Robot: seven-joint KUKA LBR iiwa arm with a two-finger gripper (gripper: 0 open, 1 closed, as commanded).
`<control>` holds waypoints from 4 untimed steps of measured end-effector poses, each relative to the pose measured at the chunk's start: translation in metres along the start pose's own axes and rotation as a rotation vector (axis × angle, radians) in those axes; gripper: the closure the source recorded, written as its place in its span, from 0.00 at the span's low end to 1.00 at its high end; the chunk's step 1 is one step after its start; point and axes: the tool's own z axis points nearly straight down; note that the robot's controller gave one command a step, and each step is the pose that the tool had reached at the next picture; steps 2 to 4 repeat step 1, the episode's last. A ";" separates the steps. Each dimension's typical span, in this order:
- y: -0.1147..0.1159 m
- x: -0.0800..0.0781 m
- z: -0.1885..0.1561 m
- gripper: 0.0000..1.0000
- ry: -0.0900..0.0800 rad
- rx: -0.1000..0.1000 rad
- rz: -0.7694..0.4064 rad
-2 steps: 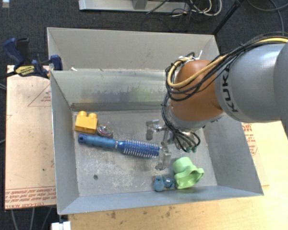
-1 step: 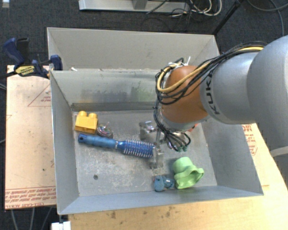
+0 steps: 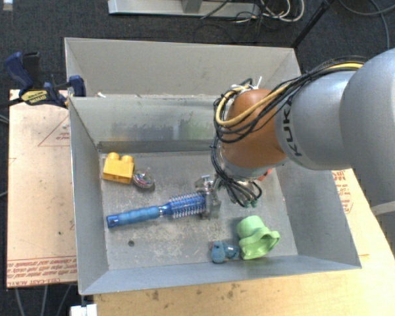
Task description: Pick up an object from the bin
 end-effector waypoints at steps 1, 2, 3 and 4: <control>-0.017 -0.044 -0.161 1.00 -0.011 0.003 0.031; -0.017 -0.044 -0.161 1.00 -0.011 0.003 0.031; -0.017 -0.044 -0.161 1.00 -0.011 0.003 0.031; -0.017 -0.044 -0.161 1.00 -0.011 0.003 0.031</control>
Offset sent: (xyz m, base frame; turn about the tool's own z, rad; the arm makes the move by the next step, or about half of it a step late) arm 0.0434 -0.0092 0.1561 0.0305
